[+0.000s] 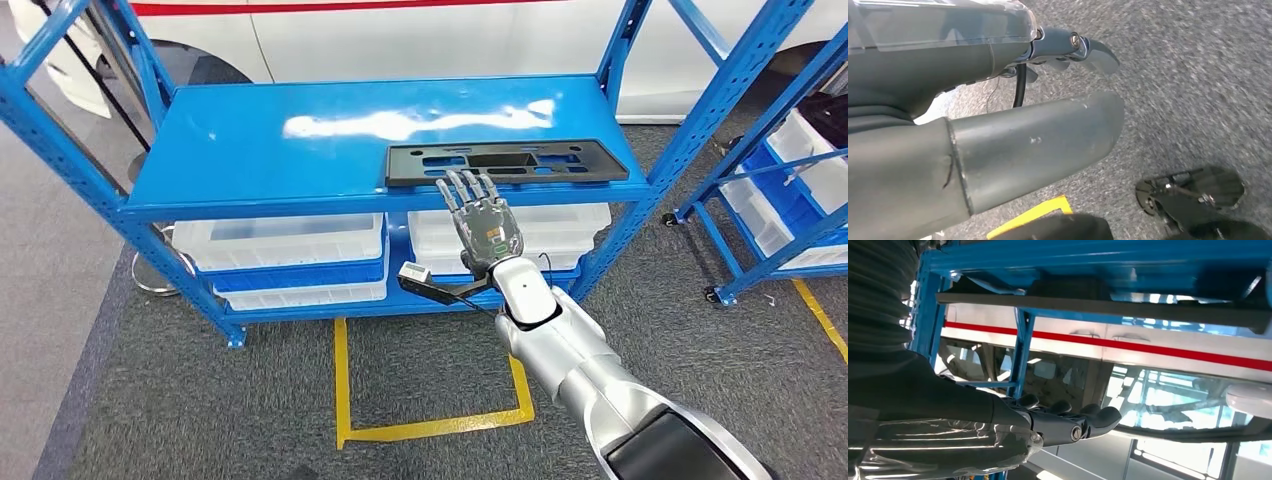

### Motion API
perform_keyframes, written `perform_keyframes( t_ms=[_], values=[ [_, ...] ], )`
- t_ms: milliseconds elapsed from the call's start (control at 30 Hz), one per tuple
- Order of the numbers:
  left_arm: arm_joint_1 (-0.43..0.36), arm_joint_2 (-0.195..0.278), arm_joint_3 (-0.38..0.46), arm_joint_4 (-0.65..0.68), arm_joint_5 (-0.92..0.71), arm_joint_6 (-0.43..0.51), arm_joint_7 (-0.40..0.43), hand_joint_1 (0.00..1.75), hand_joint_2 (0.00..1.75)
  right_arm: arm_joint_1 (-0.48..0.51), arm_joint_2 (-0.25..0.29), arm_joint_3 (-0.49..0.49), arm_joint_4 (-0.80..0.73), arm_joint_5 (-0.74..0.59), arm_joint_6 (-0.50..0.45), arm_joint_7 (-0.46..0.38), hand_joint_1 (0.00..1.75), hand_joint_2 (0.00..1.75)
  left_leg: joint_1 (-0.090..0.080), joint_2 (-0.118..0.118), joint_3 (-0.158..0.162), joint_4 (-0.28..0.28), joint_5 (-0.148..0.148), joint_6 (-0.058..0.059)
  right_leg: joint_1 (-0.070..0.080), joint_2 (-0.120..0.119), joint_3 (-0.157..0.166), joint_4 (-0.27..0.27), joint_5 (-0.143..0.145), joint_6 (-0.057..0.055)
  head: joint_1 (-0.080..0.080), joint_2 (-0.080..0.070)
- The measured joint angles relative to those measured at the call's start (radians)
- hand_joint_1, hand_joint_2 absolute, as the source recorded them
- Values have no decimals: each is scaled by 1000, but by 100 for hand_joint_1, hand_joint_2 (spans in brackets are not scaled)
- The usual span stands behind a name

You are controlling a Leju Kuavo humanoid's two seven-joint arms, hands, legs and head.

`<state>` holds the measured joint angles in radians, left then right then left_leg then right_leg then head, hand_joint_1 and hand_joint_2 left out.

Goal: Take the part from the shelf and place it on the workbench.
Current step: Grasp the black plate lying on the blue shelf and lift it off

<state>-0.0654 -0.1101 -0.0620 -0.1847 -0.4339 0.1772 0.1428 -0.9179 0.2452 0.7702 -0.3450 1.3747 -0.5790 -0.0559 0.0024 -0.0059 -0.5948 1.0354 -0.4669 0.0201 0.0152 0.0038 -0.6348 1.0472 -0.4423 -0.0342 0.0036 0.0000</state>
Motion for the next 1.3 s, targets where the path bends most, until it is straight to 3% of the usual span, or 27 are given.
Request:
perform_keyframes(
  t_ms=[100,200,233,267,300,367,433,533,600,633,700,733,767,800,867,900,933,1000,1100,1167,1233,1267,1300],
  values=[
    [2,0,0,0,-4,-1,0,0,0,0,2,0,-2,-5,4,1,0,175,0,1,-3,22,-23,-14,-15,-1,28,-36,7,0,-2,0],
    [3,1,0,0,-8,-1,-1,0,0,-2,2,0,-3,-15,8,4,0,175,8,2,-90,188,-91,-31,-20,-3,46,-47,3,-4,-5,0],
    [5,1,0,0,-9,-1,-1,0,0,0,2,0,-3,-18,9,6,0,175,13,2,-118,232,-98,-37,-20,-3,48,-46,-1,-5,-5,0],
    [8,2,0,0,-11,-1,-1,0,0,1,2,-1,-3,-21,10,8,0,175,17,2,-131,244,-86,-43,-22,-2,52,-43,-6,-3,-5,0],
    [9,3,0,0,-13,-1,-1,0,0,1,1,-2,-3,-25,11,10,0,175,22,2,-125,219,-56,-48,-24,-1,56,-39,-13,1,-5,0],
    [10,3,0,0,-16,-1,-1,0,0,0,-1,-5,-3,-32,12,13,0,175,28,3,-75,100,15,-57,-29,2,62,-24,-31,12,-6,0],
    [8,3,1,0,-17,-1,-1,0,0,-2,-4,-11,-3,-36,15,16,0,175,27,2,-38,20,34,-52,-28,3,59,-7,-46,26,-7,0],
    [8,4,4,0,-21,-1,-1,0,0,-3,-10,-21,-3,-42,22,17,0,175,23,0,-31,11,19,-27,-26,4,56,-5,-55,42,-8,0],
    [9,5,5,0,-25,-1,-1,0,0,-5,-14,-27,-3,-50,29,18,0,175,25,0,-19,3,16,-12,-29,3,47,25,-75,52,-6,0],
    [9,5,5,0,-27,-1,-2,0,0,-6,-18,-30,-3,-53,33,18,0,175,26,0,-13,0,14,-5,-30,2,25,69,-95,56,-5,0],
    [7,5,6,0,-28,-1,-3,0,0,-5,-25,-33,-2,-54,38,18,0,175,25,0,-4,-2,6,4,-30,1,-51,201,-141,61,-3,0],
    [7,5,7,0,-28,-1,-3,0,0,-3,-29,-35,-1,-54,40,19,0,175,24,0,1,-2,1,5,-30,1,-90,256,-150,62,-3,0],
    [8,5,7,0,-28,-1,-3,0,0,-1,-33,-36,0,-55,42,20,0,175,23,-1,8,-1,-5,6,-30,1,-114,279,-139,61,-3,0],
    [10,6,8,0,-28,-1,-3,0,0,1,-37,-38,2,-56,44,20,0,175,23,-2,17,-1,-12,5,-30,1,-119,262,-106,59,-3,0],
    [12,6,8,0,-29,-1,-3,0,0,2,-44,-42,4,-60,47,22,0,175,22,-3,38,-2,-28,0,-28,1,-81,140,-12,50,-3,0],
    [11,5,8,1,-29,-1,-3,0,0,1,-48,-44,5,-62,50,26,0,175,20,-3,47,-2,-36,-4,-23,2,-57,81,21,44,-3,0],
    [11,5,9,1,-29,-1,-4,0,0,0,-52,-46,6,-65,53,32,0,175,20,-4,51,-4,-41,-9,-18,2,-39,38,35,38,-3,0],
    [8,4,11,2,-30,-1,-4,0,0,-1,-59,-52,9,-68,58,47,0,175,18,-3,53,-10,-45,-19,-10,3,-26,11,24,29,-3,0],
    [9,4,14,2,-31,-1,-5,0,0,-1,-70,-62,12,-71,60,63,0,175,19,0,52,1,-62,-33,-19,4,-2,-17,12,16,-4,0],
    [11,4,15,2,-31,-1,-5,0,0,-1,-76,-66,14,-72,61,67,0,175,20,1,4,96,-101,-38,-22,4,19,-31,5,6,-7,0],
    [12,4,16,2,-31,-1,-5,0,0,2,-80,-68,18,-72,64,69,0,175,20,1,-77,225,-134,-42,-21,4,36,-33,-8,-1,-8,0],
    [13,4,17,2,-31,-1,-5,0,0,5,-81,-69,21,-72,66,70,0,175,20,1,-107,259,-127,-43,-20,4,46,-32,-16,-1,-8,0],
    [14,4,17,2,-31,-1,-5,0,0,6,-83,-70,23,-72,68,71,0,175,20,1,-119,255,-99,-44,-19,5,57,-30,-25,-1,-8,0]
  ],
)
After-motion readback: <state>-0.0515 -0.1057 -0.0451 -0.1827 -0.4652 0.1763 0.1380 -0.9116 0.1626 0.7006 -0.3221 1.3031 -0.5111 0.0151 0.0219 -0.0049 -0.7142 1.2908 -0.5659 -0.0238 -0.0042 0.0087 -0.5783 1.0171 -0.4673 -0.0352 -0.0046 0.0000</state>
